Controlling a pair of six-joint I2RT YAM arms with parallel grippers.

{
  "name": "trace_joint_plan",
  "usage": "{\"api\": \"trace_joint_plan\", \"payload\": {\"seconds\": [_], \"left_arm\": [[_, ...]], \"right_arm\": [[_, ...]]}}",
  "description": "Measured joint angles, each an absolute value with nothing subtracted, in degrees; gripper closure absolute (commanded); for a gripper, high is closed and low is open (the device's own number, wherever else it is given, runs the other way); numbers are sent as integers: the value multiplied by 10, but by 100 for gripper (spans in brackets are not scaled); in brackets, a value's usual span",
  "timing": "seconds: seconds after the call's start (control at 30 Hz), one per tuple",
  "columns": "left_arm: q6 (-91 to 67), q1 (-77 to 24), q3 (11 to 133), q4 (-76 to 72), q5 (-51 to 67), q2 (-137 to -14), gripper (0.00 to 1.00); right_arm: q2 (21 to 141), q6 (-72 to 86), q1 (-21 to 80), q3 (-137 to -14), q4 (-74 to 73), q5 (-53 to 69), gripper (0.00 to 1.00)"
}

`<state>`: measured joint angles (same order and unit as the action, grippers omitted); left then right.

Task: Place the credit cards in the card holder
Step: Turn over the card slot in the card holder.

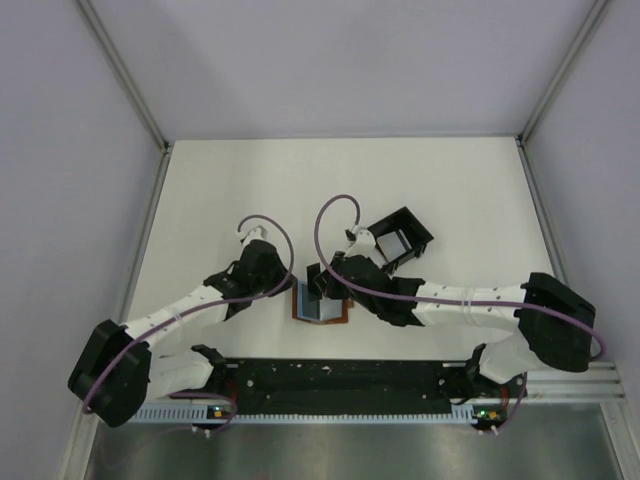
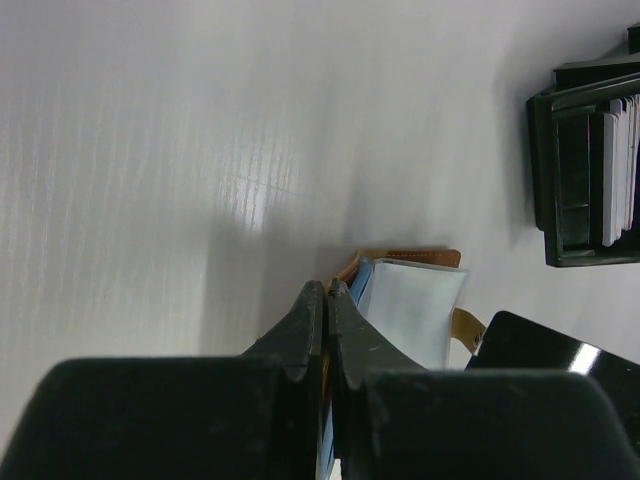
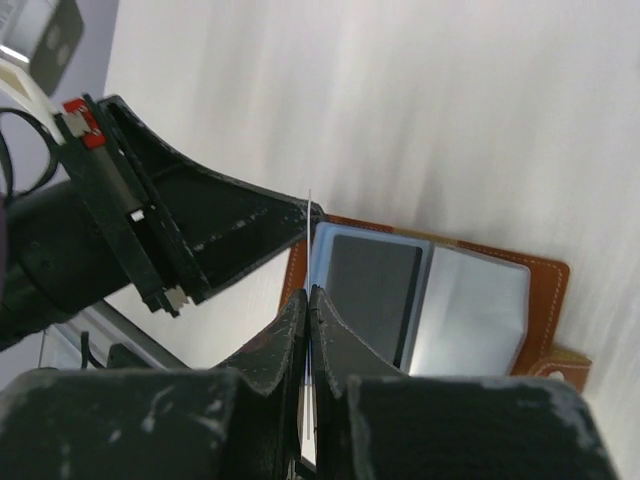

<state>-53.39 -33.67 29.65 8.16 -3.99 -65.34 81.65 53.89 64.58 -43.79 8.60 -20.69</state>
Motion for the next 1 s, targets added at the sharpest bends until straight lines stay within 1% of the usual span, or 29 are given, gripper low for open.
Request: {"api": "trace_joint_plan", "payload": {"seconds": [0.4,1.0], "left_arm": [[-539,-337,294,82,-36,-642,100],[-540,-337,285,82,-36,-632,100]], "right_arm": [[860,551,681,-483,84,-274,100],[915,551,686,-520,64,-282,100]]}}
